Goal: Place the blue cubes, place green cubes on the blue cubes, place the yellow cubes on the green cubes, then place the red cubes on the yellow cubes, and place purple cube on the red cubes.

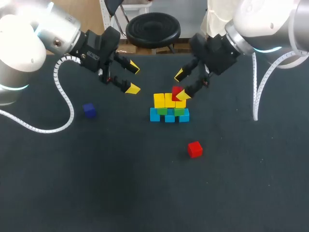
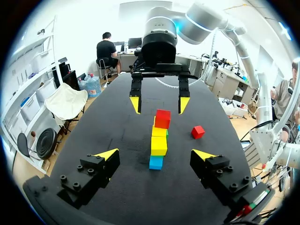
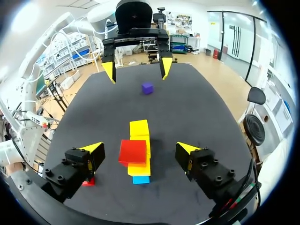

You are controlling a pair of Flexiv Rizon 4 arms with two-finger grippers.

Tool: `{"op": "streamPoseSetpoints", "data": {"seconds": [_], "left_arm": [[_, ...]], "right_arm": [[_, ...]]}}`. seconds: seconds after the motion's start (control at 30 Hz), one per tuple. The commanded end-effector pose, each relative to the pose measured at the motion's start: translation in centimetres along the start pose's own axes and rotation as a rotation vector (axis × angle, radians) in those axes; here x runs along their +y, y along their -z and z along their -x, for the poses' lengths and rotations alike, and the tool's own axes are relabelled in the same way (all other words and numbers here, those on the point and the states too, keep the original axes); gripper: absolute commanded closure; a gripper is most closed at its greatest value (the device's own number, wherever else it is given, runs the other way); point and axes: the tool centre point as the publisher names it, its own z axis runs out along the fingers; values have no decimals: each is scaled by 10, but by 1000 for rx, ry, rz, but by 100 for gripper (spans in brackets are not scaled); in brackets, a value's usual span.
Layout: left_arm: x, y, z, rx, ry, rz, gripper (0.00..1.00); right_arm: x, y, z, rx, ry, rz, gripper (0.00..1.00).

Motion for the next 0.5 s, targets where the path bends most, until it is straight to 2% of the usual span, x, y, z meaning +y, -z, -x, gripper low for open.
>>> {"op": "streamPoseSetpoints", "data": {"seconds": [0.03,0.07,0.1,0.13,0.2,0.33,0.5], "left_arm": [[1,0,0,-1,-2,-2,0],[1,0,0,-1,-2,-2,0],[1,0,0,-1,-2,-2,0],[1,0,0,-1,-2,-2,0],[1,0,0,-1,-2,-2,0],[1,0,0,-1,-2,-2,0],[1,0,0,-1,-2,-2,0]], "right_arm": [[13,15,-7,-11,-8,-53,0],[15,19,-8,-19,-13,-70,0],[17,23,-9,-27,-10,-80,24],[18,26,-10,-26,-13,-88,53],[21,30,-12,-29,-17,-96,62],[24,30,-15,-26,-25,-91,100],[25,21,-14,-27,-29,-69,100]]}}
